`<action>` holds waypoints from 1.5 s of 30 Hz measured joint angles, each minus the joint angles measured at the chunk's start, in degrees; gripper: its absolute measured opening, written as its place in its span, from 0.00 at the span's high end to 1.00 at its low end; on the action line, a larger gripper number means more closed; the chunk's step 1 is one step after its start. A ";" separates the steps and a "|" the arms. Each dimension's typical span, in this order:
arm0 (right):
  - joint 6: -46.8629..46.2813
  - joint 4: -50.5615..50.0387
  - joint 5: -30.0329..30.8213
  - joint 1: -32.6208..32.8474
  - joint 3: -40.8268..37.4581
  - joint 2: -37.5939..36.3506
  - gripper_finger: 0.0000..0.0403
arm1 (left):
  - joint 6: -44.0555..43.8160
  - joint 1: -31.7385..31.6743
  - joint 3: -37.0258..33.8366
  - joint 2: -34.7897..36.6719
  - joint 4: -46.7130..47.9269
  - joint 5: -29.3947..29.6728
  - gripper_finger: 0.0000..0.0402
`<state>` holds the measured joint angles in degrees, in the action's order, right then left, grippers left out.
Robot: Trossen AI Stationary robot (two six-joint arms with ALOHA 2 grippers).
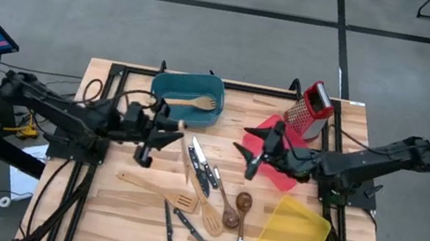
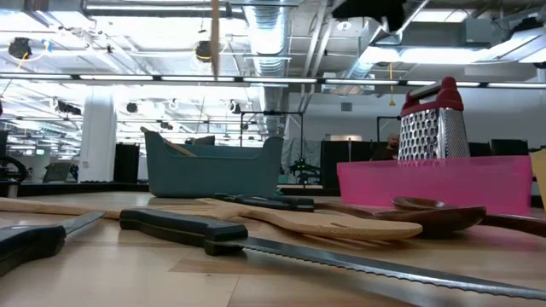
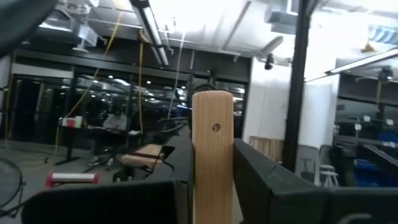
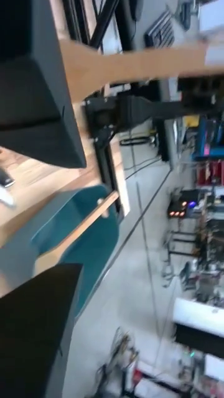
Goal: Pick & Place Kitchen Items
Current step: Put the wooden spatula into the yellow bin
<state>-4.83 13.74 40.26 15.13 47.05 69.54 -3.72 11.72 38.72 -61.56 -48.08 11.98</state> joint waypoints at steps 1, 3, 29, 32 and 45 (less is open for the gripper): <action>0.65 2.20 -0.63 -0.29 0.00 1.23 0.30 | -0.64 -0.54 0.00 -0.92 -1.14 -0.43 0.85; 0.79 6.49 -3.11 -1.23 0.00 3.35 0.28 | -1.85 -1.68 0.00 -2.54 -2.99 -2.39 0.85; 0.59 19.58 -19.62 -4.44 4.48 15.24 0.27 | -4.27 -4.14 0.00 -9.47 -10.87 -4.81 0.85; 0.05 18.38 -19.53 -4.28 4.79 15.17 0.27 | -4.20 -4.19 0.00 -10.25 -11.88 -4.80 0.85; 0.27 16.03 -19.50 -3.95 5.86 15.17 0.27 | -2.78 -5.44 0.00 -13.55 -16.21 -4.82 0.85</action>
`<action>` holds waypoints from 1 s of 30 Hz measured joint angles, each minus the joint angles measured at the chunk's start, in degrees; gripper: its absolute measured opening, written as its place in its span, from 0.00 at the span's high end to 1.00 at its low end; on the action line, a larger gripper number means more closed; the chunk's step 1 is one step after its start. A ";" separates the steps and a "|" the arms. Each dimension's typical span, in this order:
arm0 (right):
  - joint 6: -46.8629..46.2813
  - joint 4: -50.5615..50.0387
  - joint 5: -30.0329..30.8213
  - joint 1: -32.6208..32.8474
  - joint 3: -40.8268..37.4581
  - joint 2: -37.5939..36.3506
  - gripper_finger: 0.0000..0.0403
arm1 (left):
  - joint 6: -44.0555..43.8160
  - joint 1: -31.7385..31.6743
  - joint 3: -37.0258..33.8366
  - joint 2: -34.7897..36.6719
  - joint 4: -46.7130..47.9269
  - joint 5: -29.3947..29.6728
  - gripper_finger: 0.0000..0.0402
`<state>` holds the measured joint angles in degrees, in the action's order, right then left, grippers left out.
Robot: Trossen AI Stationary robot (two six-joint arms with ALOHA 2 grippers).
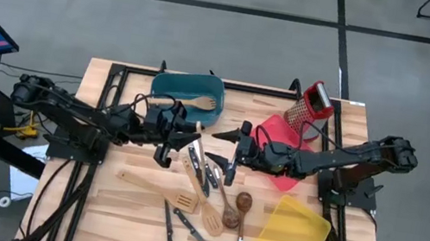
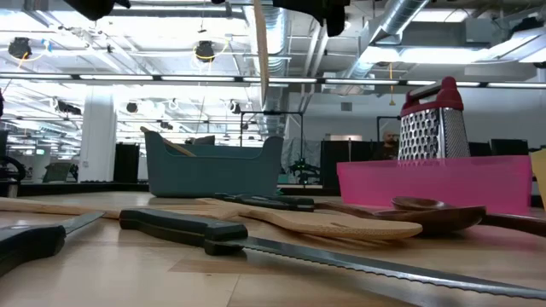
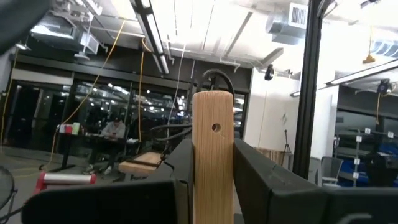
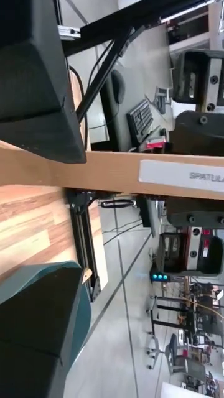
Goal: Pick & Place Kitchen Items
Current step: Put the wooden spatula into the yellow bin
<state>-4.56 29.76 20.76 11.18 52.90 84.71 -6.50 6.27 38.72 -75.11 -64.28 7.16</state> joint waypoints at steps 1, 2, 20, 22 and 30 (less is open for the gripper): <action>0.00 -0.22 -0.07 0.00 0.00 0.00 0.27 | -0.02 -0.21 0.00 -0.07 0.08 0.00 0.85; 0.00 -0.54 -0.18 0.00 -0.01 0.00 0.27 | -0.18 -0.35 0.00 -0.13 0.21 0.03 0.85; -0.44 -1.93 -3.18 -0.05 -0.04 0.00 0.27 | -0.37 -0.99 3.15 -5.12 -0.40 -4.07 0.85; -0.44 -2.76 -3.18 -0.04 -0.04 0.00 0.27 | -0.25 -0.99 3.65 -6.15 -0.36 -4.11 0.85; -0.43 -5.17 -2.99 0.04 -0.04 0.00 0.32 | -1.34 -0.99 4.15 -6.93 -0.91 -4.09 0.85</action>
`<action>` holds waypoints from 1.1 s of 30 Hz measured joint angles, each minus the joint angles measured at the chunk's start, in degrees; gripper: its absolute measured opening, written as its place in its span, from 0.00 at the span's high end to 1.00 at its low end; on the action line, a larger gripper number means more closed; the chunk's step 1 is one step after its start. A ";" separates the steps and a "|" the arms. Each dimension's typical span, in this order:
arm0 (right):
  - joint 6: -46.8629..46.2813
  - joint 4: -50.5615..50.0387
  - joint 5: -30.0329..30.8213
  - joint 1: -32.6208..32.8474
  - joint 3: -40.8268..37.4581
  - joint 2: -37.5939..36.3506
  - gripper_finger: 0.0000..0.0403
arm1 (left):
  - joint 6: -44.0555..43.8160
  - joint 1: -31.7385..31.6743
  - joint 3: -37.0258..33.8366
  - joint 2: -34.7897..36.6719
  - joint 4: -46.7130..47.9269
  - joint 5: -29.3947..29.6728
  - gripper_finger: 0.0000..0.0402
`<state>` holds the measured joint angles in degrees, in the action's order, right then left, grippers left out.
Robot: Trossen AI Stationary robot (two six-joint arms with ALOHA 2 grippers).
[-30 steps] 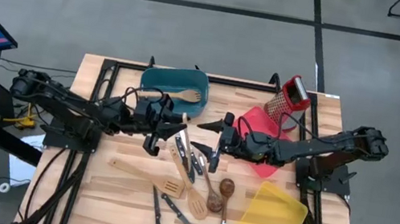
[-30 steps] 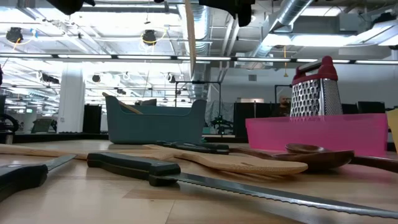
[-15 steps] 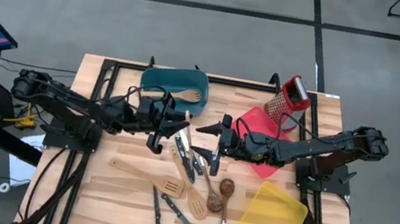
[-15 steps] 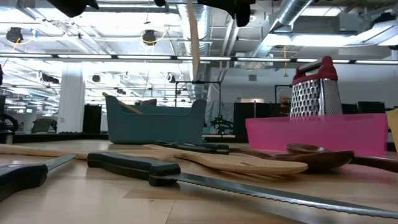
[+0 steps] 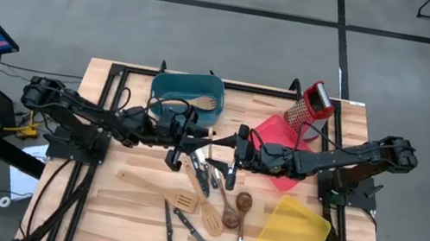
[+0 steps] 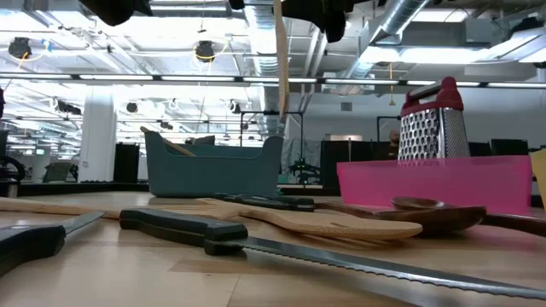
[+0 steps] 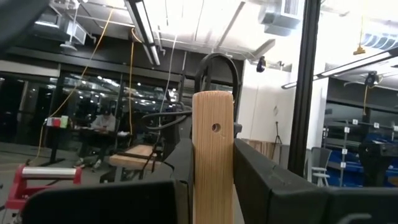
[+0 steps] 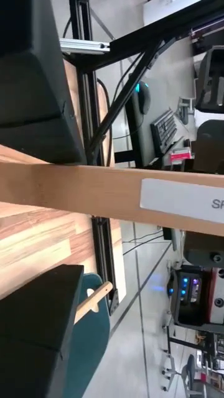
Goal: Pick & Place Kitchen Items
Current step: Put the wooden spatula into the yellow bin
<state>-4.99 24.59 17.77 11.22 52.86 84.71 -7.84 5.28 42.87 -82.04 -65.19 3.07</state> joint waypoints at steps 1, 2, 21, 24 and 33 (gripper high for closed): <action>0.14 -0.06 -0.01 0.00 0.00 0.00 0.34 | -0.02 -0.01 0.00 0.00 0.03 -0.11 0.85; 0.26 -0.10 -0.01 0.00 0.00 0.00 0.36 | -0.09 -0.02 0.00 0.00 0.04 -0.46 0.85; 0.21 -0.76 -1.30 -0.02 0.00 -0.02 0.76 | -2.33 -0.07 -0.07 0.00 0.07 -1.59 0.85; 0.63 -0.74 -0.89 0.11 0.00 -0.02 0.72 | -4.74 -0.02 -0.07 0.00 0.08 -1.20 0.81; 0.82 -1.40 3.62 1.15 -0.09 -2.73 0.76 | -7.01 0.02 -0.04 0.02 1.60 -0.28 0.61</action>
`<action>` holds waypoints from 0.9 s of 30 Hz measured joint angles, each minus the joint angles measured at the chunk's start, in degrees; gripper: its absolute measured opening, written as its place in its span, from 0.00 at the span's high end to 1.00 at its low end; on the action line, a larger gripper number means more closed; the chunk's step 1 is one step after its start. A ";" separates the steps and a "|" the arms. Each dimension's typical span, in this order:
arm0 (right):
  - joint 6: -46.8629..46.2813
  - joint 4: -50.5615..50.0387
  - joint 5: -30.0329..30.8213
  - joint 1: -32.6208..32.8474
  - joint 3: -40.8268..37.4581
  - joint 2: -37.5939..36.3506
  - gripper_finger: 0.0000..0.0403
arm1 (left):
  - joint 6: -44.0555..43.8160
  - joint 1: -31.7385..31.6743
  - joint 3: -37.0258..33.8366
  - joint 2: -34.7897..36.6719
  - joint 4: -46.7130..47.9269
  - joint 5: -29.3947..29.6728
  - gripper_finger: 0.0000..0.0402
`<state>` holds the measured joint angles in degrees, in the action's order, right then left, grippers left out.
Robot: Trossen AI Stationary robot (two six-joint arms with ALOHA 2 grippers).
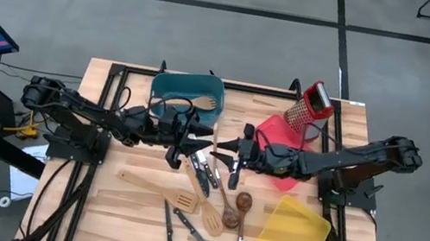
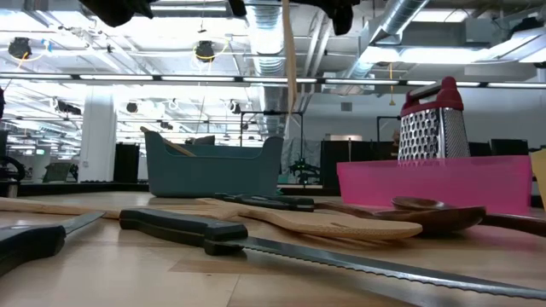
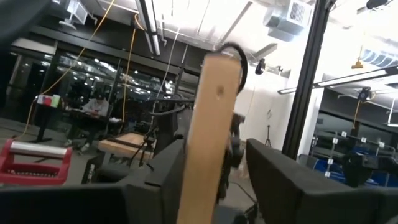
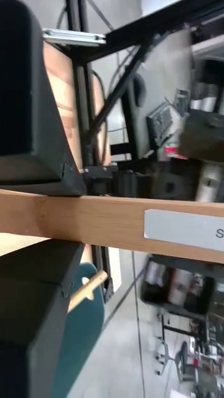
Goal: Pick & Place Kitchen Items
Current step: Put the wooden spatula into the yellow bin
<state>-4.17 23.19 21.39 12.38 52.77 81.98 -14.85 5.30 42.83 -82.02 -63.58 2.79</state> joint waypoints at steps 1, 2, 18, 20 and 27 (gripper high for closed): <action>-0.05 -0.38 0.74 0.15 0.00 -0.66 0.76 | 0.00 0.00 0.00 0.00 0.12 0.02 0.58; -0.15 -0.96 2.00 0.49 0.00 -1.38 0.76 | 0.00 0.00 0.00 0.00 0.17 -0.03 0.57; -28.73 -36.64 22.38 14.29 0.07 -21.86 0.75 | -2.14 0.02 -0.07 0.00 2.24 0.00 0.49; -37.94 -42.44 22.35 16.60 0.09 -22.28 0.74 | -2.14 0.07 -0.07 0.00 2.24 -0.22 0.49; -68.18 -61.67 18.97 25.69 0.09 -20.16 0.74 | -3.18 0.09 -0.07 0.00 2.27 -0.24 0.49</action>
<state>-72.35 -38.48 40.36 38.07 52.86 61.81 -18.03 5.39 42.76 -82.02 -61.32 2.55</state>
